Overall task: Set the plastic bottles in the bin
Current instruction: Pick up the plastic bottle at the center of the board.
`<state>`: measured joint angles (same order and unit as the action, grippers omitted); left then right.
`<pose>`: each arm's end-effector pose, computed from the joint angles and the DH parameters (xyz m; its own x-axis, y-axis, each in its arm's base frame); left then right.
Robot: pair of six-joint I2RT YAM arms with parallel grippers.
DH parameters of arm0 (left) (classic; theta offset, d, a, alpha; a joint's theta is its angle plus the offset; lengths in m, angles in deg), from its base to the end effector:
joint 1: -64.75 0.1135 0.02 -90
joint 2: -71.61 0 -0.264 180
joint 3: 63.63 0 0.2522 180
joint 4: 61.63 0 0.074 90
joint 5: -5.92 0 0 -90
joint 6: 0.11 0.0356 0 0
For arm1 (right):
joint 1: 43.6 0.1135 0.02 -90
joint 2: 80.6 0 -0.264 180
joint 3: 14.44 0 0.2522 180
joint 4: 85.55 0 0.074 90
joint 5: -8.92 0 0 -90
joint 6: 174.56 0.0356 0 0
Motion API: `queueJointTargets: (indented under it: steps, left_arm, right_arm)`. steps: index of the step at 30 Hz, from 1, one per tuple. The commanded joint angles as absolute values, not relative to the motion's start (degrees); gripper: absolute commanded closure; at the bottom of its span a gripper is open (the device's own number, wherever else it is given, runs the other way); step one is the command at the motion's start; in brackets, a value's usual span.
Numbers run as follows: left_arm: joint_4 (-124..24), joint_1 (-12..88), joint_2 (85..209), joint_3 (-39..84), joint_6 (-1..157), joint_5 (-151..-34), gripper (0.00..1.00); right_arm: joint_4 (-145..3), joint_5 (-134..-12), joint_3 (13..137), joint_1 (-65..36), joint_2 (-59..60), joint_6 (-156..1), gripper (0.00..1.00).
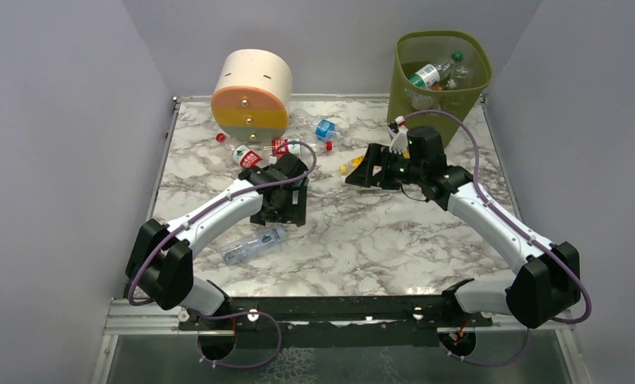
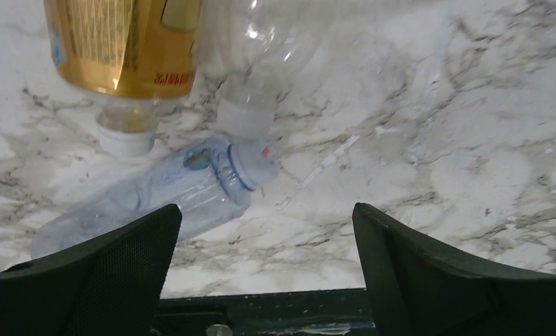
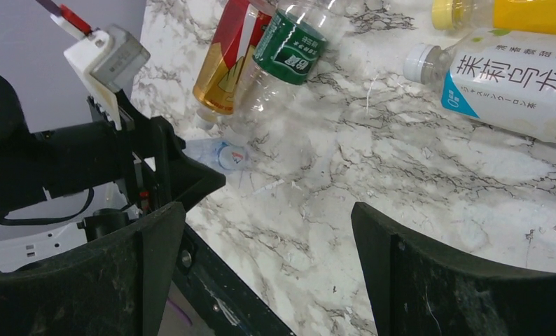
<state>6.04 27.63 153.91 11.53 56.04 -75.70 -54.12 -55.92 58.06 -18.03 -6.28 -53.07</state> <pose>0.2132 -0.1549 0.2384 -0.9547 0.0314 -0.2960 0.0419 0.9987 -0.0291 0.2547 0.1386 0.3014 -0.7933 0.1445 -0.5914 -0.3483 0.6890 0.6356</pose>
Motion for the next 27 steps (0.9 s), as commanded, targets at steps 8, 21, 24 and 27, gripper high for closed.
queueJointTargets:
  steps: [8,21,24,27]
  left_arm:
    - [-7.1,27.8,164.2,24.3,66.2,-70.3,0.01]
    - [-8.8,27.9,175.1,28.5,68.9,-64.8,0.01]
    - [-9.5,28.2,175.7,28.0,69.2,-65.4,0.01]
    - [-10.5,28.2,176.4,27.9,69.1,-66.6,0.01]
  right_arm:
    - [-53.7,-55.8,60.6,-18.0,-7.9,-54.7,0.09]
    - [-51.2,-56.9,61.4,-18.0,-8.2,-55.0,0.09]
    - [-51.0,-56.8,61.4,-18.0,-8.5,-54.8,0.09]
    - [-50.7,-56.9,61.8,-18.0,-8.7,-54.7,0.09]
